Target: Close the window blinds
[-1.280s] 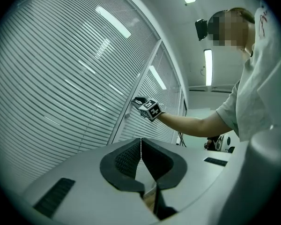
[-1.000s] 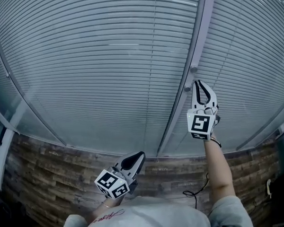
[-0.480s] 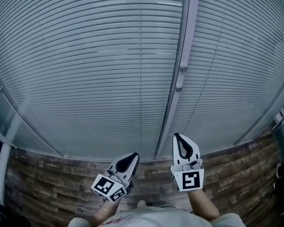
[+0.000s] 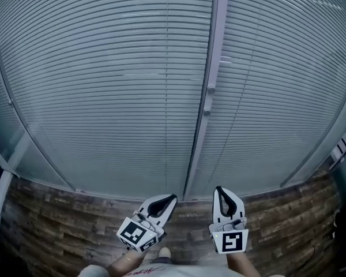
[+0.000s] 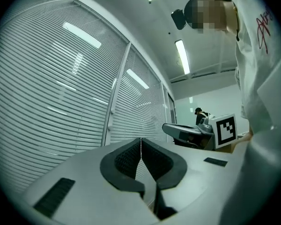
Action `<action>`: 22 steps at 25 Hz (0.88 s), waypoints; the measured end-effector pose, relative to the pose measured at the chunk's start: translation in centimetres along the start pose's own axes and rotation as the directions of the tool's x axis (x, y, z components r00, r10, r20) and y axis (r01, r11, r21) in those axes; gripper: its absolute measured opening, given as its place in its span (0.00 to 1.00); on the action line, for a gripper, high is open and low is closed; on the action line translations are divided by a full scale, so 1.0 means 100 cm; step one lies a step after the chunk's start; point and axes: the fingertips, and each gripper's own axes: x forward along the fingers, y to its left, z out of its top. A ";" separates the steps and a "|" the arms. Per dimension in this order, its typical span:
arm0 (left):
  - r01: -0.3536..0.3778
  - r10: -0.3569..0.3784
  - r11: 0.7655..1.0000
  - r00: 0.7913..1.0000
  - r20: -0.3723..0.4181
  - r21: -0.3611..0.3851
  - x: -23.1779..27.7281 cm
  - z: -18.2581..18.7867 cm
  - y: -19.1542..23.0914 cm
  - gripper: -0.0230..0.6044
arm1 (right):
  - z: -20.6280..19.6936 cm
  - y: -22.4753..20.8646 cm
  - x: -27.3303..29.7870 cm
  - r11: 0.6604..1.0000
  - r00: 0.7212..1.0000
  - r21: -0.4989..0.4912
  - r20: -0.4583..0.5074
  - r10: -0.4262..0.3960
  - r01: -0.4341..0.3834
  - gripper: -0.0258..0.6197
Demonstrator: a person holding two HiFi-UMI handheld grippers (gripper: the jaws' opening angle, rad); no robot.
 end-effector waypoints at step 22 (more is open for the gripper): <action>-0.133 0.133 0.991 0.991 -0.015 -0.014 -0.125 -0.004 -0.198 0.07 | 0.031 0.068 -0.226 0.945 0.986 0.300 -0.057 0.157 -0.133 0.07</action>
